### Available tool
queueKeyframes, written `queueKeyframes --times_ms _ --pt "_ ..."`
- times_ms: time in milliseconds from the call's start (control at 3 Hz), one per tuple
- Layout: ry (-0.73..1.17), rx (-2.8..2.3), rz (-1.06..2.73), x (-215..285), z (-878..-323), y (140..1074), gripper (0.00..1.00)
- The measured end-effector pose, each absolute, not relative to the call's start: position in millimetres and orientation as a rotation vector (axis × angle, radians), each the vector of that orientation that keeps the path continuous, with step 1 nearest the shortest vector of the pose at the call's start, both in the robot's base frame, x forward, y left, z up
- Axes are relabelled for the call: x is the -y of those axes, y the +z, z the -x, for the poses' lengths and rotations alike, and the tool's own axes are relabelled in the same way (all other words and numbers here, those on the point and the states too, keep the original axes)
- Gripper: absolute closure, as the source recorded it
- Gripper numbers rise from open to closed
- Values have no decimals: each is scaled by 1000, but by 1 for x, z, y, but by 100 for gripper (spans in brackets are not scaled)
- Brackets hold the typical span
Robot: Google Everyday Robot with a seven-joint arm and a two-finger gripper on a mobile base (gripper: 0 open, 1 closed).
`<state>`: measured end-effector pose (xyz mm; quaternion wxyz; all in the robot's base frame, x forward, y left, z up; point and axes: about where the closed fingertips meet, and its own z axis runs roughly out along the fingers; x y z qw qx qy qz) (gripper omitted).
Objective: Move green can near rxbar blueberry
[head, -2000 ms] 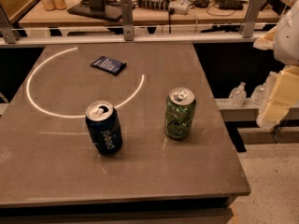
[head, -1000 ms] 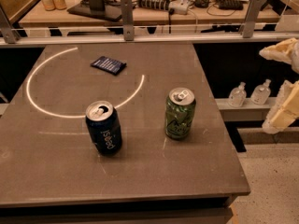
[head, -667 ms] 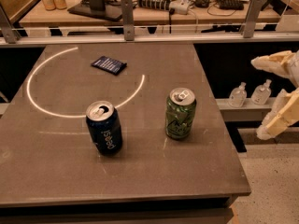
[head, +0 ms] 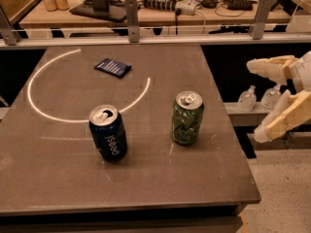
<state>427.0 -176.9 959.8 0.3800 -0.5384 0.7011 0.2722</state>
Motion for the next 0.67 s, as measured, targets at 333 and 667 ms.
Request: queueKeyframes --times_ms 333,667 --pt "689 -1783 1335 171 -428 955 0" --pt "700 -1720 1237 153 -440 944 0"
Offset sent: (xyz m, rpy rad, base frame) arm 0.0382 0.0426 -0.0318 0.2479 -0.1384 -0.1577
